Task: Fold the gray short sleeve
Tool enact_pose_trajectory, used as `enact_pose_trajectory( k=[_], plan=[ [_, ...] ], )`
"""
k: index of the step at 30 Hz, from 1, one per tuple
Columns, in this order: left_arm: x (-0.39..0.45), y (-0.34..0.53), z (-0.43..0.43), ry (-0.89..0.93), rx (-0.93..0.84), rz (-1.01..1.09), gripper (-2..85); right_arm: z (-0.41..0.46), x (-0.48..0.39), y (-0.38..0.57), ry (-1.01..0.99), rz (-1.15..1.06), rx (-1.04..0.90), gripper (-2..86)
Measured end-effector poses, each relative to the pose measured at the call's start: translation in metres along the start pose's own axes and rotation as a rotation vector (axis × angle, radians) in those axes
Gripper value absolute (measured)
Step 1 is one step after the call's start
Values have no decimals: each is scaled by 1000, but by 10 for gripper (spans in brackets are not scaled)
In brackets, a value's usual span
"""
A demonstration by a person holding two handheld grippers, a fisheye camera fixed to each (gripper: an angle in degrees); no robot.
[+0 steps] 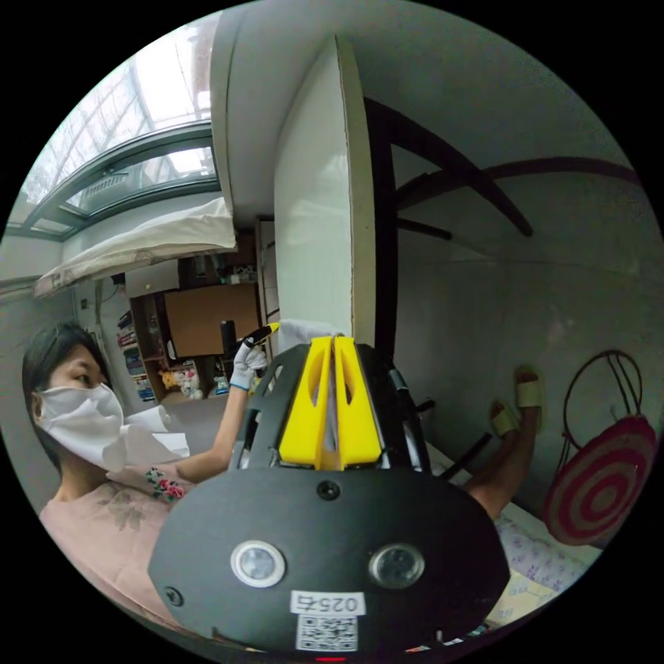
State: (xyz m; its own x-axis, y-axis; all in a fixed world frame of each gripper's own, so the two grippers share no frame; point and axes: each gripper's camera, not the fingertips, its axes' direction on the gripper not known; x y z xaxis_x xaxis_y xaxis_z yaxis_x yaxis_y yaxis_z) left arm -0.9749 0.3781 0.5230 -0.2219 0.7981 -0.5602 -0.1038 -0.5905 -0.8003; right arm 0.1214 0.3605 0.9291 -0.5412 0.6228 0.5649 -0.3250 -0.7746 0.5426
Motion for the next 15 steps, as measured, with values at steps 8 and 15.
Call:
enact_pose_trajectory(
  k=[8, 15],
  plan=[
    [-37, 67, -153, 337, 457, 70, -10, -58, -29, -35, -127, -270, 18, -7],
    [39, 180, -323, 306, 785, 321, -11, -122, -135, -51, -191, -644, -31, -8]
  ],
)
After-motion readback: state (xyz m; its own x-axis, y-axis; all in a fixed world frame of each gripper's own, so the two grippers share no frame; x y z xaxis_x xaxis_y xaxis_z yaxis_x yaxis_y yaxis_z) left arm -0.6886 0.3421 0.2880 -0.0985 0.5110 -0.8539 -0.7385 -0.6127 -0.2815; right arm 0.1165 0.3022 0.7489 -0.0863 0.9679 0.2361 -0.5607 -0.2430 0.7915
